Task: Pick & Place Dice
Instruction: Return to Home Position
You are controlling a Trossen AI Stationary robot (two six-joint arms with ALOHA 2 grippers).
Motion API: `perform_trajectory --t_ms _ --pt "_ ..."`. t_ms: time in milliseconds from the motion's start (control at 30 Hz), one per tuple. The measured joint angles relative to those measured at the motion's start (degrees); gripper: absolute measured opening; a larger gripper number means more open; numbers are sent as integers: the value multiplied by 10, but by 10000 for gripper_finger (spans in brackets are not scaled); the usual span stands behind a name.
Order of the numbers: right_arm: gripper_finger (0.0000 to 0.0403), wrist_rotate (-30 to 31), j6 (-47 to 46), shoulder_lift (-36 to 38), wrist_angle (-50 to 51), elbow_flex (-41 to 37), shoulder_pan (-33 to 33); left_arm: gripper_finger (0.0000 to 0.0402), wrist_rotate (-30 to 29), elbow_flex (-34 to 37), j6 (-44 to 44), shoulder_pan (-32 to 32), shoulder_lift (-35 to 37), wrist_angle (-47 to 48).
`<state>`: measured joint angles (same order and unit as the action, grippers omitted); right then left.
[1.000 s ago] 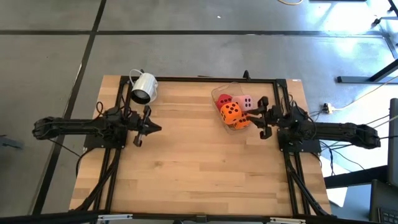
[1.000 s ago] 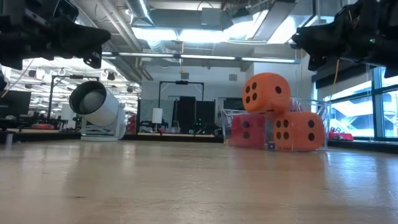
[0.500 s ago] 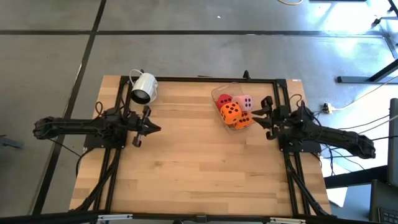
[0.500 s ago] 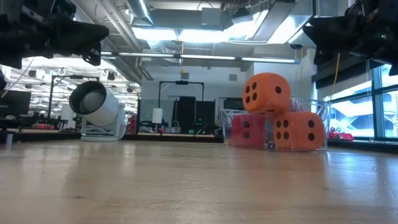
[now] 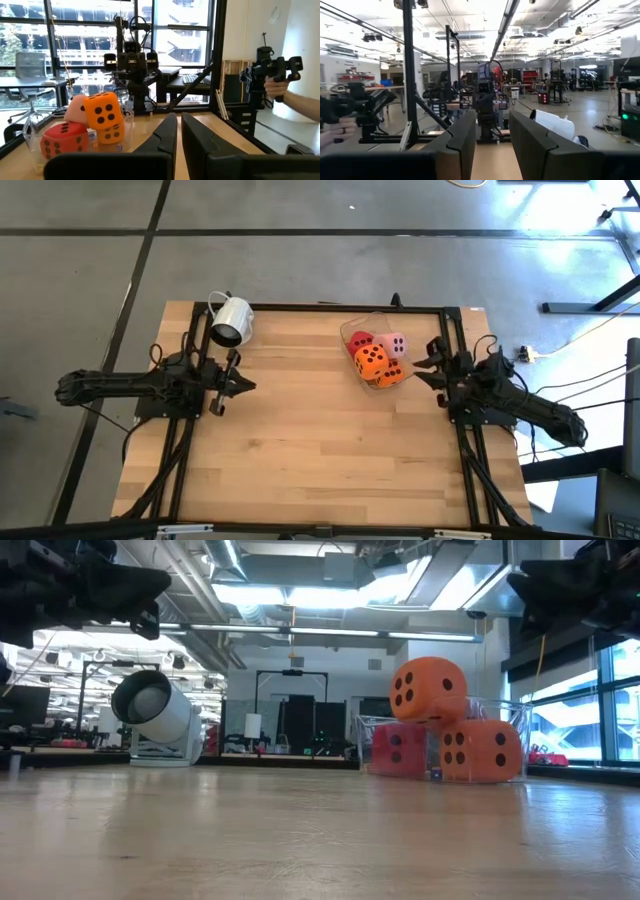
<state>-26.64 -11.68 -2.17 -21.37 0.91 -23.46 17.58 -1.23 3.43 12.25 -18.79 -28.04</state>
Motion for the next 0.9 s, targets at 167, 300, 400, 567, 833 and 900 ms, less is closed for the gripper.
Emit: perform_trajectory --t_ms 167,300,400,567,833,900 --pt "118 -30 -17 22 19 1 -2 19 0 0 7 0 0 7" --pt "118 -55 -14 22 59 1 -2 19 0 0 4 0 0 13" --pt "118 -47 2 22 87 1 -2 19 0 0 4 0 0 13" --pt "118 -44 11 21 109 1 -2 19 1 0 45 0 -1 19" --pt "118 -43 -27 21 112 1 -2 20 1 0 49 0 -1 30" --pt "118 -43 -27 21 112 1 -2 19 1 0 49 0 -1 30"
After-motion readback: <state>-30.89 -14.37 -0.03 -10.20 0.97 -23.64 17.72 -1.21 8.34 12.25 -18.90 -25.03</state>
